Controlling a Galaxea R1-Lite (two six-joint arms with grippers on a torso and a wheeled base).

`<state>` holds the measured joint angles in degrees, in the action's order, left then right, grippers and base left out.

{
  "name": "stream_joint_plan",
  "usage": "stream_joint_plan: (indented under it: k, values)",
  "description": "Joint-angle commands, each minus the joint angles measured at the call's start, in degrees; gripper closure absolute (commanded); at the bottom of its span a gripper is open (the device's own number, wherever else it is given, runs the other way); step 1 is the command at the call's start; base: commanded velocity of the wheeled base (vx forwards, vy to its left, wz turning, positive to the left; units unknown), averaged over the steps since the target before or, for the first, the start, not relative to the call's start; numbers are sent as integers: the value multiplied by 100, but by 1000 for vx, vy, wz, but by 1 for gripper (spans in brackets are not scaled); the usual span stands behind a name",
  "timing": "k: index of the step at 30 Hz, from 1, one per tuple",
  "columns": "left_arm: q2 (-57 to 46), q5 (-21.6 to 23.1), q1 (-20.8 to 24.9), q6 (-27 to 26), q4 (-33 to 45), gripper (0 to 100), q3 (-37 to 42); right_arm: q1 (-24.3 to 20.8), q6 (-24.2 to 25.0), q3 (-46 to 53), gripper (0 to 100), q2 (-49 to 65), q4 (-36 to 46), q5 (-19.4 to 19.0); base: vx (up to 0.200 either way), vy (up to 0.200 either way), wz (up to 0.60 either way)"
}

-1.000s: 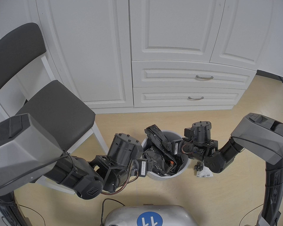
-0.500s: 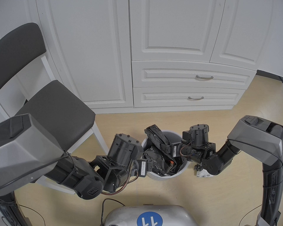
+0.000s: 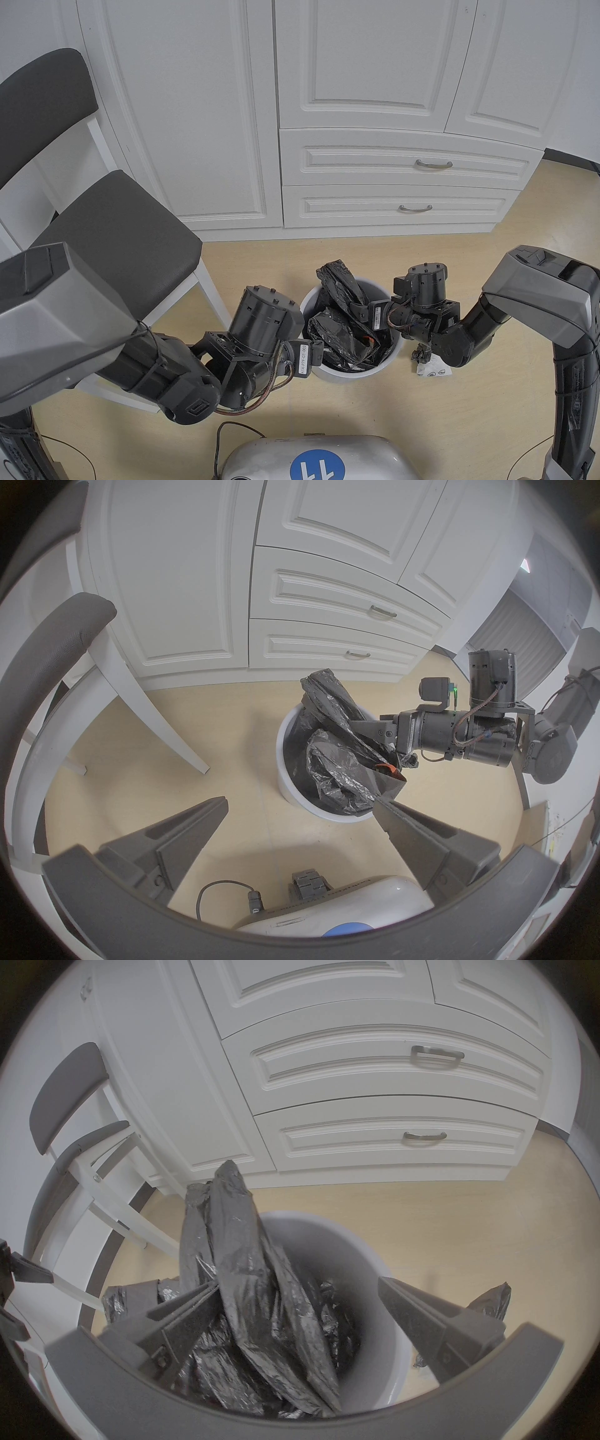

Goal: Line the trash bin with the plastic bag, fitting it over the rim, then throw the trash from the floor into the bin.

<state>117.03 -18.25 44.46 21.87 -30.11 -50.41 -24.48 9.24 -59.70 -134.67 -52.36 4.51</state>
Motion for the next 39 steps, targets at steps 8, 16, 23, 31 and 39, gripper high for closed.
stream_joint_plan:
  k: [8, 16, 23, 31, 39]
  values:
    - [39, -3, 1, 1, -56, 0, 5, -206, -10, 125, 100, -130, -11, 6, 0, 0, 0]
    - [153, -3, 1, 1, -320, 0, 66, -198, -124, 143, 100, -147, -11, 6, 0, 0, 0]
    - [136, -3, 10, 1, -329, 0, 66, -180, -115, 187, 100, 160, -11, 15, 0, 0, 0]
    - [153, -3, 10, 1, -715, 0, 145, -206, -107, 670, 100, 1233, -143, 85, 0, 0, 0]
    - [285, -3, 28, 19, -1252, 0, 172, -162, -115, 802, 100, 1470, -319, 76, 0, 0, 0]
